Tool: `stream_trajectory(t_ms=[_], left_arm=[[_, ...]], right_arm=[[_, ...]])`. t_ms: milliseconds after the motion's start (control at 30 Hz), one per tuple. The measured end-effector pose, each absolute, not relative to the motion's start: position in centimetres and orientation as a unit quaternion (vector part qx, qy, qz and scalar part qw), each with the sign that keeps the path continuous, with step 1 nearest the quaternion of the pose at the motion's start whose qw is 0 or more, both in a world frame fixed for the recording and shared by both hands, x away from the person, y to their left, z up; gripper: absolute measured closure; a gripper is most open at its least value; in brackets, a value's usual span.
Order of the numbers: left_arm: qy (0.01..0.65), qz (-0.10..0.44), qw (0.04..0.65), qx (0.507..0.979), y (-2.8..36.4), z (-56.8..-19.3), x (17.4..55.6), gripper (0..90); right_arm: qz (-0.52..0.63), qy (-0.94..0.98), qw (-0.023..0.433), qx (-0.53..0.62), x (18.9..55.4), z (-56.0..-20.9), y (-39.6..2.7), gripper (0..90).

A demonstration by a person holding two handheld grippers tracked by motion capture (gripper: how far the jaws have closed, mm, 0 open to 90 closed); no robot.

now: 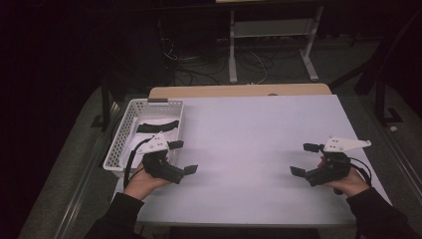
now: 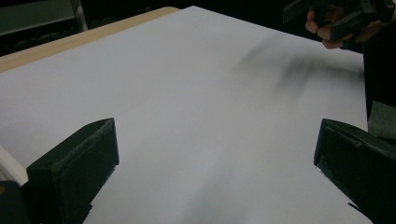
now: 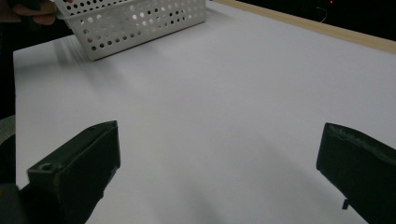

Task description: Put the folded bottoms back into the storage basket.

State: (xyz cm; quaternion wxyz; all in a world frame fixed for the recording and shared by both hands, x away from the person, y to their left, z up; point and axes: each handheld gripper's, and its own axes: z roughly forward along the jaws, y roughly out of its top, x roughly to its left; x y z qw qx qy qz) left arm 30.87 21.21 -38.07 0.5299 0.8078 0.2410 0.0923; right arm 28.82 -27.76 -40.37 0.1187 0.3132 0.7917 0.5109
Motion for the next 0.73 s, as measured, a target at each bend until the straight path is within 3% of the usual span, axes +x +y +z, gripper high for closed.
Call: stream_trajectory(t_ms=[733], left_arm=[[0.238,0.09,0.533,0.807,21.1,-38.1,30.9,0.0]], right_arm=[[0.489,0.803,0.12,0.319,27.0,-42.2,-29.3,0.0]])
